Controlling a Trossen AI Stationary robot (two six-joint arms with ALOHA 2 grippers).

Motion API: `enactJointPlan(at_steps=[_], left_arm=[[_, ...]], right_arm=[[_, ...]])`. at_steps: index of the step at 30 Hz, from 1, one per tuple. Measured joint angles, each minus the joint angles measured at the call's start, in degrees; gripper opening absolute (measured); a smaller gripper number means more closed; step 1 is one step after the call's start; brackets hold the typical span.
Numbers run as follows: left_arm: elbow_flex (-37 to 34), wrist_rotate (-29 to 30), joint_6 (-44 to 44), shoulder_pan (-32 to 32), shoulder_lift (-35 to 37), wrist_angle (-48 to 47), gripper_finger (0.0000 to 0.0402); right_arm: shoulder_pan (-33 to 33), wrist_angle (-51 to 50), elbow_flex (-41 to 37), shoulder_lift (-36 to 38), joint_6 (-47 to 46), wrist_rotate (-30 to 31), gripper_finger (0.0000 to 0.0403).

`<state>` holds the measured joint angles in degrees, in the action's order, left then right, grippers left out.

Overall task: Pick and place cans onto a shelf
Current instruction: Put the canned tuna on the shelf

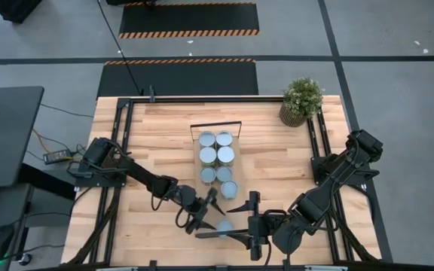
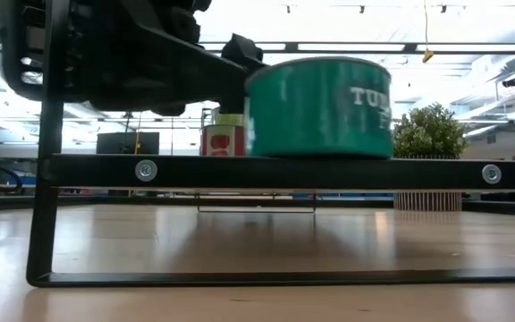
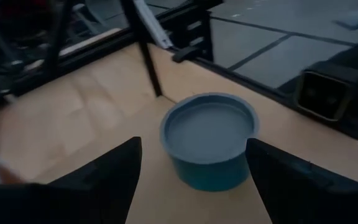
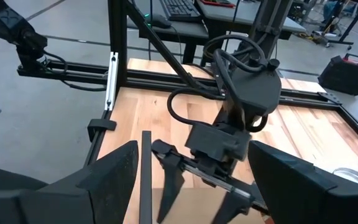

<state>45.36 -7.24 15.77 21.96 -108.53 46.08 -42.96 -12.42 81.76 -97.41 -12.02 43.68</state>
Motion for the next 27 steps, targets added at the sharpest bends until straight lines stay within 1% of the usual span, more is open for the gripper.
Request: enactJointPlan(at_steps=[4, 11, 15, 19, 22, 27], left_arm=[[0.0, 3.6, -0.1, 0.0, 0.1, 0.2, 0.0293], [-0.2, 0.4, -0.1, 0.2, 0.7, -2.1, 0.0293], [-2.3, -0.1, -0.1, 0.1, 4.2, -2.4, 0.0293], [-4.8, 1.1, -1.0, 0.0, 8.0, -2.5, 0.0293], [-6.2, 1.8, -2.2, 0.0, 9.6, -2.5, 0.0293], [-6.6, 1.9, -5.9, 0.2, 10.4, -3.1, 0.0293]], right_arm=[[0.0, 0.1, 0.0, 0.0, -0.3, 0.0, 0.031], [-0.9, 0.4, 0.0, 0.0, -3.4, -0.7, 0.031], [-2.7, 1.5, 0.0, -1.1, -4.0, 1.1, 0.031], [-4.2, 6.3, 0.0, -3.2, -1.9, 1.7, 0.031], [-4.4, 8.6, 0.0, -5.8, -1.1, 0.3, 0.031], [-5.0, 12.9, 0.0, -9.0, -2.8, -2.5, 0.031]])
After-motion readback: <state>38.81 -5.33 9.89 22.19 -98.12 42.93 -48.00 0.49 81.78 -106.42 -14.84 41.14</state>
